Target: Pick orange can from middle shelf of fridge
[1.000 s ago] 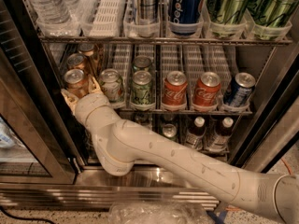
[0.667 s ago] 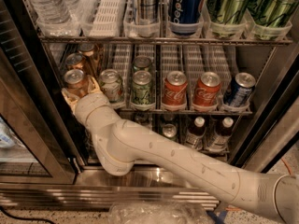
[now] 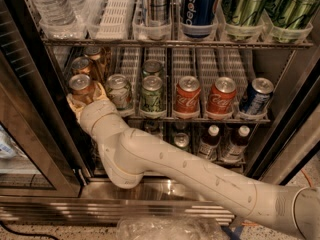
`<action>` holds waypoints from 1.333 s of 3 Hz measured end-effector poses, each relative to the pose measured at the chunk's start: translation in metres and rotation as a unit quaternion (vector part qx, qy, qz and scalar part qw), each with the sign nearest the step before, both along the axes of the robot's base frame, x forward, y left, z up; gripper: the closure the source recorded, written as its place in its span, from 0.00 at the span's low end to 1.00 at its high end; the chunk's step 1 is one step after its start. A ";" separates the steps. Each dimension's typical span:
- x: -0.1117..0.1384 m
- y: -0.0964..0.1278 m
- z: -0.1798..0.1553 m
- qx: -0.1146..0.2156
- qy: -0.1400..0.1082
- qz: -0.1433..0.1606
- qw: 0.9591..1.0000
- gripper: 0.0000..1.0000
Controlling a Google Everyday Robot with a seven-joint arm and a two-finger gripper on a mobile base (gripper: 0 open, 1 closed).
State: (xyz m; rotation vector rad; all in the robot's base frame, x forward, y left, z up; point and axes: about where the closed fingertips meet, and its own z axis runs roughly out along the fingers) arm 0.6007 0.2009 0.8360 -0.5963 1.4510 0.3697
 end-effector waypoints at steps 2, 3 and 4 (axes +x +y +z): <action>0.000 -0.009 0.028 0.012 -0.013 0.008 1.000 1.00; 0.000 -0.021 0.049 0.012 -0.028 0.007 1.000 1.00; -0.005 -0.029 0.061 0.009 -0.039 0.014 0.999 1.00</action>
Offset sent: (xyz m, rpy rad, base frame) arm 0.0000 -0.0219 0.0519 0.0424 -0.0460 0.0233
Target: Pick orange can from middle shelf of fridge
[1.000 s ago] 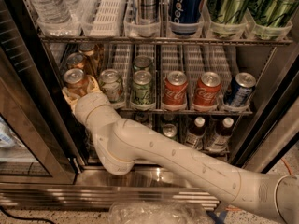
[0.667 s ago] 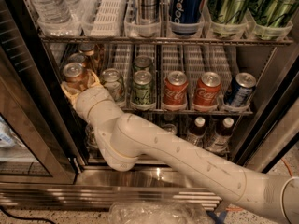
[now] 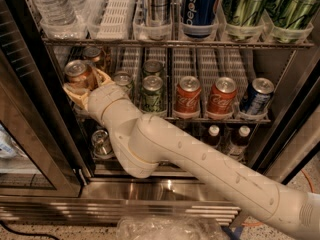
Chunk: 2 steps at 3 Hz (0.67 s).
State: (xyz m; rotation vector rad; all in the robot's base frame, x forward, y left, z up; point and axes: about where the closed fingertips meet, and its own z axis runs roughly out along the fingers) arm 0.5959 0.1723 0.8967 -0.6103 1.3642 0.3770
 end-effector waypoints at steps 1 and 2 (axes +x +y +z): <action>-0.011 -0.004 -0.002 -0.005 -0.002 0.029 1.000 1.00; -0.028 -0.005 -0.009 0.003 0.002 0.073 0.997 1.00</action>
Offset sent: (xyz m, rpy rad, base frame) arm -0.0495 -0.0079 -0.0161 0.0276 0.0134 0.2563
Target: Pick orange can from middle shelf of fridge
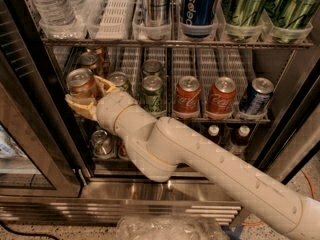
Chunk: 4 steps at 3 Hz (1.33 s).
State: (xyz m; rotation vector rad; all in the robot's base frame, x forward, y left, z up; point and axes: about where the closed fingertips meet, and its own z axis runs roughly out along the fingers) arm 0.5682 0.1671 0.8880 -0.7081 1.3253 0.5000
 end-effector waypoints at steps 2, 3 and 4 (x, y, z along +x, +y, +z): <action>-0.035 -0.001 -0.010 -0.003 0.006 0.074 0.997 1.00; -0.051 -0.006 -0.010 -0.008 0.011 0.086 0.996 1.00; -0.064 -0.014 -0.010 -0.009 0.019 0.090 0.996 1.00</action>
Offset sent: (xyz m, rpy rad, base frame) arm -0.0541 -0.0085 -0.0139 -0.0123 0.0251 0.2255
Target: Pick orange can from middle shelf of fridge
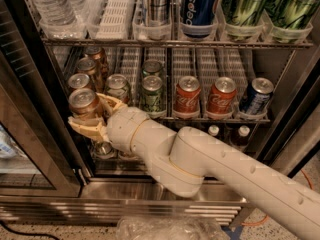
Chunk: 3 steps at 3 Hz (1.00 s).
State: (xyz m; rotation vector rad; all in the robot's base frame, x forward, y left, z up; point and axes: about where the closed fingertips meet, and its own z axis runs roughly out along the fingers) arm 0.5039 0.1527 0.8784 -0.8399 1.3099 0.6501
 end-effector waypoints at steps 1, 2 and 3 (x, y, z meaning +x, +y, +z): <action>-0.005 -0.017 -0.002 0.006 0.011 -0.017 1.000 1.00; -0.005 -0.049 -0.006 0.018 0.022 -0.064 0.998 1.00; -0.008 -0.080 -0.012 0.022 0.030 -0.112 0.993 1.00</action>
Offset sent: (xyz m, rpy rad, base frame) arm -0.0066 -0.0910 -0.0182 0.0669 0.0759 -0.2717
